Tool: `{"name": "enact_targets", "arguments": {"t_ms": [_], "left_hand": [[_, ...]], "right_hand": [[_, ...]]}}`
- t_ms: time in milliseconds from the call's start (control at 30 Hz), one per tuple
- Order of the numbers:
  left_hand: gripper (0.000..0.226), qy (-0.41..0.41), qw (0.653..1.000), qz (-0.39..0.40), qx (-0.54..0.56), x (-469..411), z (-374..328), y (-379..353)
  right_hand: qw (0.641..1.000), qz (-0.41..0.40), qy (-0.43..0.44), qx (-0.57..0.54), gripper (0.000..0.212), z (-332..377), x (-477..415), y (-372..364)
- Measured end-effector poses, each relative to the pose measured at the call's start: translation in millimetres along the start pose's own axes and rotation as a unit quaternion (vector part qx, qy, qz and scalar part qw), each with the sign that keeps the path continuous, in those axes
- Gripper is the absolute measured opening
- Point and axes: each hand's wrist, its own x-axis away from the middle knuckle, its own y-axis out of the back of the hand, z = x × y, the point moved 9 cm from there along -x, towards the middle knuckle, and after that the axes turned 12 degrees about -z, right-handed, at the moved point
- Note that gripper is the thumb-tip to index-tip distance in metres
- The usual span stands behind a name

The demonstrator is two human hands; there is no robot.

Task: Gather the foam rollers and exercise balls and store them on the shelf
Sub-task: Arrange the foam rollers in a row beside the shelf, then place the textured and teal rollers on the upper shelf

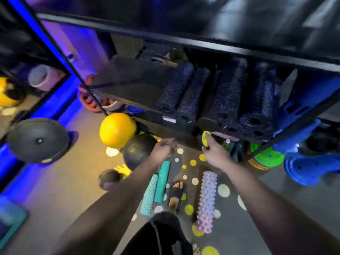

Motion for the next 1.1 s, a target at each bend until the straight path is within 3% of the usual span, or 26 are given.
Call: {"name": "enact_targets", "arguments": {"t_ms": [100, 267, 367, 467, 600, 800, 967, 1100], "left_hand": [[0.026, -0.006, 1.0, -0.022, 0.003, 50, 32, 63], [0.02, 0.008, 0.991, -0.126, 0.034, 96, 78, 211], [0.01, 0.043, 0.985, -0.16, 0.038, 114, 93, 277], [0.003, 0.032, 0.99, -0.137, 0.008, 117, 102, 311], [0.008, 0.073, 0.988, -0.133, -0.011, 76, 162, 347], [0.023, 0.173, 0.982, -0.059, -0.043, 4, 260, 373], [0.045, 0.156, 0.981, 0.011, -0.112, -83, 287, 335], [0.025, 0.12, 0.974, 0.031, -0.188, -161, 339, 270]], "right_hand": [[0.997, 0.049, 0.049, 0.024, 0.064, 31, 45, -45], [0.988, 0.122, 0.089, 0.024, 0.061, 85, 98, -124], [0.988, 0.134, 0.079, 0.002, 0.058, 109, 117, -168], [0.987, 0.145, 0.068, -0.009, 0.055, 124, 124, -219], [0.992, 0.128, -0.003, -0.01, 0.047, 116, 124, -296], [0.979, 0.144, -0.136, -0.04, 0.044, 90, 136, -406], [0.977, 0.053, -0.2, -0.061, 0.04, 49, 110, -445], [0.969, 0.022, -0.243, -0.03, 0.033, -33, 77, -487]]}}
